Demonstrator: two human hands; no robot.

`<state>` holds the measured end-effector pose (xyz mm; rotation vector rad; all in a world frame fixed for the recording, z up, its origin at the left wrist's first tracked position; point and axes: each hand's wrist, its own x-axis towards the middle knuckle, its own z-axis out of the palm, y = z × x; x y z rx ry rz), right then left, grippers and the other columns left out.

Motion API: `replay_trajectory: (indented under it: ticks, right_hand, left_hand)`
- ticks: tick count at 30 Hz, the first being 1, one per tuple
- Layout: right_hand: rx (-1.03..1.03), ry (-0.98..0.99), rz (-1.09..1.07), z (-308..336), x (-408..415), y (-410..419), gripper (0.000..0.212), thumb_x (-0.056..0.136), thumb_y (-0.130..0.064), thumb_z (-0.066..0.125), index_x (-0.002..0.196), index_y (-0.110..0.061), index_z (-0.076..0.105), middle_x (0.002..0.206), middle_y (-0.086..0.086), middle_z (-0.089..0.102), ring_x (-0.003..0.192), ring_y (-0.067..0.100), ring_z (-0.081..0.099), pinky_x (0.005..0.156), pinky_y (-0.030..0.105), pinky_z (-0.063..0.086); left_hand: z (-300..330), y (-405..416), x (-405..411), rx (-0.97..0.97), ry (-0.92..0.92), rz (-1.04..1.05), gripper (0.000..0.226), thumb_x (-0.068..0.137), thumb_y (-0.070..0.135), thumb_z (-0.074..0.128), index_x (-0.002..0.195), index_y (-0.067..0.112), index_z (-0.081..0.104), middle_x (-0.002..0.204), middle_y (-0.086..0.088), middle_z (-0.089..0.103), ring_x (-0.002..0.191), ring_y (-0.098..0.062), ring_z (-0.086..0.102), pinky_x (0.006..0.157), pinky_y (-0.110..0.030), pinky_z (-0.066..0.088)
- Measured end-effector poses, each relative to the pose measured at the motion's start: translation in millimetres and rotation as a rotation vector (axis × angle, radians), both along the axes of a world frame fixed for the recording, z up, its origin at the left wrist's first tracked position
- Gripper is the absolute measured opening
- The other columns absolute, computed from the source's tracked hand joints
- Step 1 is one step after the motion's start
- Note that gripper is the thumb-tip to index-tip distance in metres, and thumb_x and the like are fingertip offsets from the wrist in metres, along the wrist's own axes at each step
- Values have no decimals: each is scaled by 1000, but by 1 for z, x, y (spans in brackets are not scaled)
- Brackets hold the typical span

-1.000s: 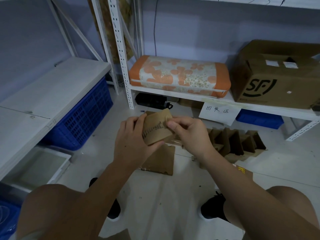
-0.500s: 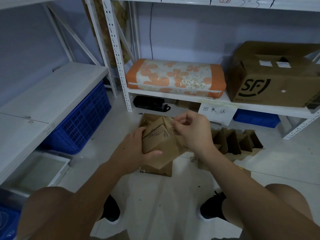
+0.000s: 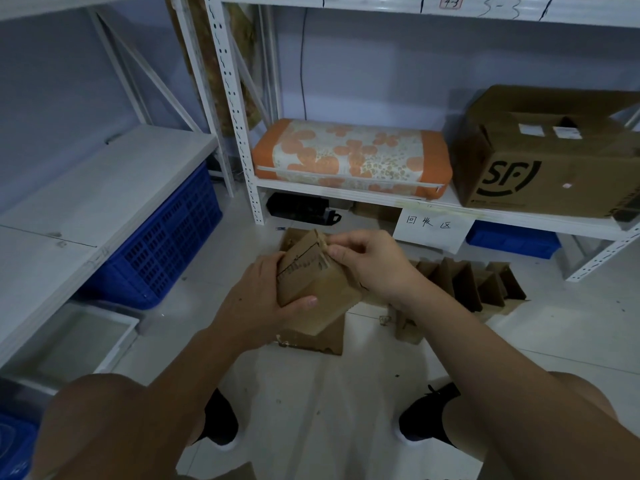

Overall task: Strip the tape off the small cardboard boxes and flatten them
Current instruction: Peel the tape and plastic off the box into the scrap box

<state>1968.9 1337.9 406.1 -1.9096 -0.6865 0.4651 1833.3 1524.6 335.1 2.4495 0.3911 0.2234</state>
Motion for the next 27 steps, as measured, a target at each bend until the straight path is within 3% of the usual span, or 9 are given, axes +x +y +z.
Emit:
replay_trajectory:
  ticks: [4, 8, 13, 17, 20, 23, 26, 27]
  right_hand:
    - [-85, -92, -78, -14, 4, 12, 11, 99, -23, 64, 99, -18, 74, 99, -7, 72, 93, 7, 65, 81, 24, 53]
    - [-215, -192, -110, -27, 13, 26, 8, 101, -20, 59, 94, -17, 62, 89, -4, 64, 80, 6, 59, 64, 16, 44]
    - [-342, -191, -145, -49, 41, 38, 7, 100, -16, 60, 93, -14, 59, 89, 4, 65, 83, 18, 63, 76, 33, 57]
    - [-379, -270, -242, -78, 75, 39, 5, 98, -11, 60, 95, -14, 57, 85, 1, 61, 80, 19, 61, 75, 32, 54]
    - [-357, -219, -280, -106, 108, 36, 14, 97, -14, 62, 109, -21, 58, 95, -3, 62, 85, 13, 61, 78, 27, 52]
    - [-362, -59, -265, -134, 133, 38, 10, 99, -11, 62, 103, -20, 64, 95, -12, 60, 85, 3, 57, 71, 14, 44]
    - [-319, 122, -305, -165, 154, 45, 8, 97, -11, 66, 97, -19, 66, 99, -4, 64, 93, 10, 60, 79, 21, 48]
    - [-308, 168, -327, -176, 161, 48, 7, 96, -12, 68, 97, -19, 66, 100, -2, 65, 94, 12, 62, 75, 21, 49]
  left_hand:
    - [-6, -2, 3, 14, 8, 17, 98, 78, 79, 67, 152, 24, 33, 133, 8, 44, 117, -13, 48, 96, -38, 49]
    - [-15, -3, 10, 16, 49, 67, 100, 77, 79, 66, 152, 21, 34, 136, 3, 45, 120, -17, 48, 99, -40, 49]
    - [-26, 0, 29, 50, 153, 114, 105, 76, 86, 61, 154, 22, 32, 141, 0, 45, 126, -21, 47, 104, -46, 47]
    - [-38, 10, 48, 45, 201, 163, 105, 76, 88, 57, 152, 19, 34, 140, -3, 47, 125, -24, 49, 103, -45, 47]
    - [-54, 24, 62, 44, 237, 168, 104, 75, 88, 56, 149, 19, 36, 136, -3, 47, 122, -25, 50, 100, -44, 48]
    - [-73, 37, 81, 21, 267, 150, 98, 75, 87, 58, 146, 21, 38, 131, 0, 48, 117, -22, 50, 97, -44, 48]
    - [-95, 47, 103, 16, 309, 138, 99, 76, 86, 57, 148, 23, 36, 137, 0, 47, 121, -22, 50, 100, -44, 48]
    - [-102, 50, 111, 14, 332, 133, 101, 76, 87, 55, 151, 22, 34, 140, -1, 46, 124, -23, 49, 102, -45, 47]
